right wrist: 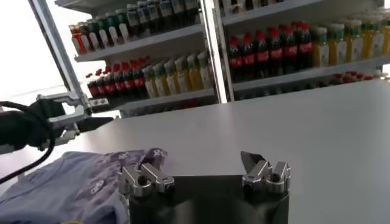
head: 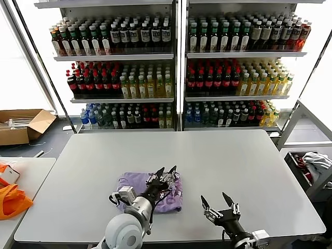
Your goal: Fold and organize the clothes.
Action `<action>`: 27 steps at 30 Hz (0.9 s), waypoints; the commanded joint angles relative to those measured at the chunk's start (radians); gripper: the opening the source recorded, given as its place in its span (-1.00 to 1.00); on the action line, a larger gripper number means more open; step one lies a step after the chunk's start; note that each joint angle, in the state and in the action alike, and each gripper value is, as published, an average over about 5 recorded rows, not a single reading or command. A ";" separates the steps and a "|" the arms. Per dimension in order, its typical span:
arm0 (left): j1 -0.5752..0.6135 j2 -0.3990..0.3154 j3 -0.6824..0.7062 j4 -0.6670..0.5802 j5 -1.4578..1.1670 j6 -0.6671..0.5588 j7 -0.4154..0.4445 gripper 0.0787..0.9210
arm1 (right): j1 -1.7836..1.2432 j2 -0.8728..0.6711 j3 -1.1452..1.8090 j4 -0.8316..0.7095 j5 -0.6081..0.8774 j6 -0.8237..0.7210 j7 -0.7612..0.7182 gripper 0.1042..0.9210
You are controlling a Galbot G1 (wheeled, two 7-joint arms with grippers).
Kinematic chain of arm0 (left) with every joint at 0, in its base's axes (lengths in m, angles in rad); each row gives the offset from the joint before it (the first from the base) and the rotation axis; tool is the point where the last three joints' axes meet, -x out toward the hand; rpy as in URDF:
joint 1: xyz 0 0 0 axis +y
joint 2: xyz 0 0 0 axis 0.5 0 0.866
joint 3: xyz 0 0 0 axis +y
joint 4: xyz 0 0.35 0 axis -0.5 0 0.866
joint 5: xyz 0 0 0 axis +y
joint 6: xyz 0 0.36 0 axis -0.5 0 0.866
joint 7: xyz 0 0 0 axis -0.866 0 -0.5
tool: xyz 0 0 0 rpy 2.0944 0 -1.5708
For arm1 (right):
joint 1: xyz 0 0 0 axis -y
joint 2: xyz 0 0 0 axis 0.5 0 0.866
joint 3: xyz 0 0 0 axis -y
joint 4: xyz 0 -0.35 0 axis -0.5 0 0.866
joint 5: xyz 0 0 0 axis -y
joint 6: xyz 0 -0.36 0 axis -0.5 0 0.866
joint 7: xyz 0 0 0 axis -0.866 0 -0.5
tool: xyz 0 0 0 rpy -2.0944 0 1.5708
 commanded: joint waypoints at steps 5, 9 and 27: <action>0.164 0.132 -0.232 -0.124 0.026 -0.072 0.178 0.54 | 0.346 0.112 -0.331 -0.245 0.005 -0.167 0.216 0.76; 0.181 0.126 -0.228 -0.126 0.053 -0.070 0.186 0.73 | 0.372 0.158 -0.369 -0.277 -0.001 -0.172 0.267 0.76; 0.241 0.069 -0.188 -0.097 0.113 -0.071 0.216 0.77 | 0.240 0.112 -0.330 -0.149 -0.108 -0.160 0.247 -0.05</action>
